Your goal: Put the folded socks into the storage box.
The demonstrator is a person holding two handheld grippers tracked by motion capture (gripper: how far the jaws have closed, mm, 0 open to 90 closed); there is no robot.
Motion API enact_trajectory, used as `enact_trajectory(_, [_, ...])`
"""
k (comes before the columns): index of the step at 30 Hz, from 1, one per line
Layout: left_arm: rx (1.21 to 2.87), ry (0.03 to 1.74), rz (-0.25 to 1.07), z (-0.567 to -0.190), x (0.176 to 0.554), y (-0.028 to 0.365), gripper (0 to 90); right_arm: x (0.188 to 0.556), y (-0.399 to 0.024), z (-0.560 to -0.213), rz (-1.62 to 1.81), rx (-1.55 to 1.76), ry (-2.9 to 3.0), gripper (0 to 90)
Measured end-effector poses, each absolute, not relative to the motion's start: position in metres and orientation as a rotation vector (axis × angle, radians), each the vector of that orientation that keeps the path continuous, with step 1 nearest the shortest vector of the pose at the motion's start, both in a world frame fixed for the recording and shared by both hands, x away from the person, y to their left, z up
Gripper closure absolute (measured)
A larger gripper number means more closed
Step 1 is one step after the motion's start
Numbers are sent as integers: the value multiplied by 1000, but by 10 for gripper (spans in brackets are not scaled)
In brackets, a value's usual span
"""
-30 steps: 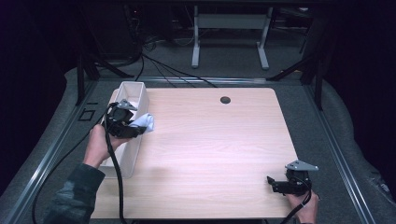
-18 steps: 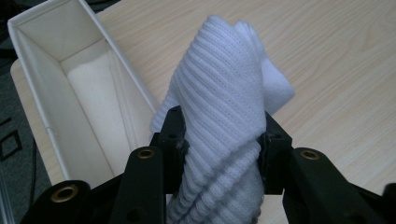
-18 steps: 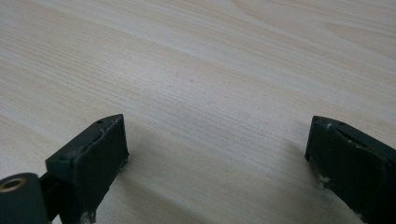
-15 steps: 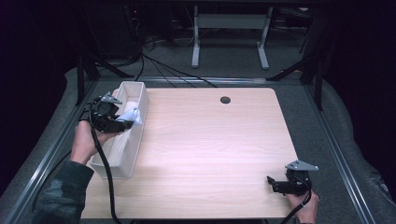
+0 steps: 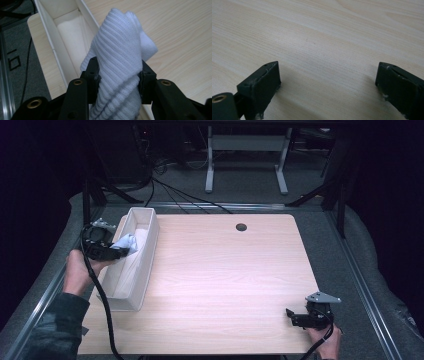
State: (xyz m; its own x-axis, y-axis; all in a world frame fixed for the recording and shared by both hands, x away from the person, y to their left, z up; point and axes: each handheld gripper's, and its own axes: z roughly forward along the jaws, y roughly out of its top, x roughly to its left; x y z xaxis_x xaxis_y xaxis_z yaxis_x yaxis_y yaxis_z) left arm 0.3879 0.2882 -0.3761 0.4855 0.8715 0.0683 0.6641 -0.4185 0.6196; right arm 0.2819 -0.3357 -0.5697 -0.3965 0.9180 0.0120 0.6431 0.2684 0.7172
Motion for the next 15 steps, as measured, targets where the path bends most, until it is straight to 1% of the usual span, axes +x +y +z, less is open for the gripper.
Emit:
enact_trajectory(8, [2192, 1357, 506, -388, 393, 306, 619, 282, -336, -570, 913, 1413, 2137, 54])
enact_trajectory(15, [2172, 1422, 477, -401, 399, 312, 616, 282, -336, -570, 913, 1413, 2137, 54])
